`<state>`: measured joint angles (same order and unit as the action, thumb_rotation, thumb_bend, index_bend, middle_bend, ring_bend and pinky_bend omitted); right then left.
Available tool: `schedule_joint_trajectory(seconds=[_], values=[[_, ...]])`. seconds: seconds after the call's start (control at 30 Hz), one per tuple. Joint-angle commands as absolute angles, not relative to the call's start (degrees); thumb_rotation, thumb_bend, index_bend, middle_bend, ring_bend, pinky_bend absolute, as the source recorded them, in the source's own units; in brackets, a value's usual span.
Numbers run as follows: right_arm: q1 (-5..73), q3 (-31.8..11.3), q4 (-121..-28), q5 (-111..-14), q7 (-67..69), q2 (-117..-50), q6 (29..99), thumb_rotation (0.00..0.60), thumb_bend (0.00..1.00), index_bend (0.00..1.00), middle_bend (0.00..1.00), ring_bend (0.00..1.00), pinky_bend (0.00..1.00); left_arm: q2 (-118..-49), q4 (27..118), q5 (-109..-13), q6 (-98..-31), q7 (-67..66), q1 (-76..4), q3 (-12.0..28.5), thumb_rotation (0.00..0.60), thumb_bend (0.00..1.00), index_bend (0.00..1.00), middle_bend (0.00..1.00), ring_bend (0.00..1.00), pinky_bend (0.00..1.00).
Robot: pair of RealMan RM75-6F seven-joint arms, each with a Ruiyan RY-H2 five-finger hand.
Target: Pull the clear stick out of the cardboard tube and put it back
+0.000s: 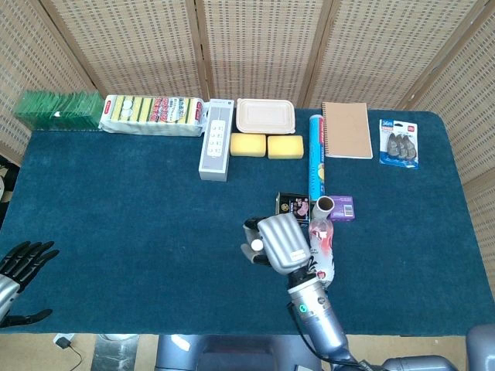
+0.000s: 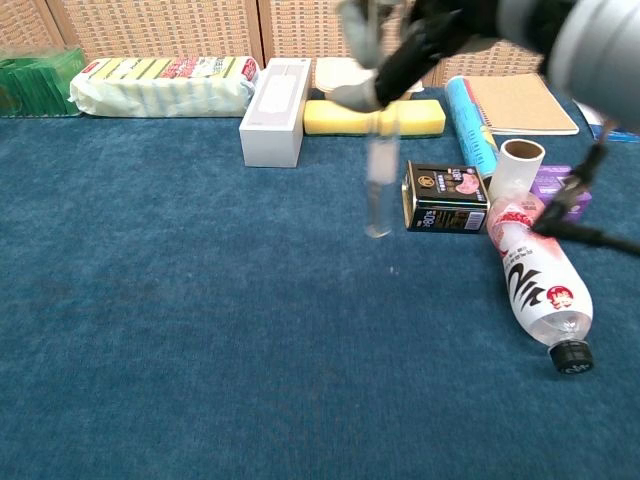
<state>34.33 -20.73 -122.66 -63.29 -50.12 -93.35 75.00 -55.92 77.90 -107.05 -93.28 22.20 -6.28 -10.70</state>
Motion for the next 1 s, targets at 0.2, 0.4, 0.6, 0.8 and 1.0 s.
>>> schedule_joint_trajectory(seconds=[0.2,0.4,0.6,0.8,1.0], values=[[35.7,-17.2,-125.6,-60.7,-47.1,-88.8,74.1,0.600,0.46,0.81,0.95,1.00,1.00,-56.1,77.5,-110.5,-93.9,21.2,-7.0,-11.5,0.549,0.08,0.04,0.04,0.00,0.00],[34.1,-18.5,-123.8,-63.9,-43.8,-83.8,77.5,0.600,0.46,0.81,0.95,1.00,1.00,-56.3,77.2,-107.9,-93.7,22.2,-6.6,-10.8,0.549,0.08,0.04,0.04,0.00,0.00],[36.3,-18.3,-119.5,-66.1,-38.7,-88.0,75.9,0.600,0.46,0.81,0.95,1.00,1.00,-56.2,77.8,-108.3,-93.6,21.7,-6.8,-10.9,0.553,0.08,0.04,0.04,0.00,0.00],[36.9,-19.2,-118.9,-64.6,-37.9,-85.7,75.4,0.600,0.46,0.81,0.95,1.00,1.00,-56.5,77.5,-107.6,-93.7,22.3,-6.8,-10.6,0.552,0.08,0.04,0.04,0.00,0.00],[39.0,-22.4,-115.3,-61.1,-36.9,-87.3,75.4,0.600,0.46,0.81,0.95,1.00,1.00,-56.1,78.0,-107.9,-92.5,22.2,-7.4,-10.8,0.552,0.08,0.04,0.04,0.00,0.00]])
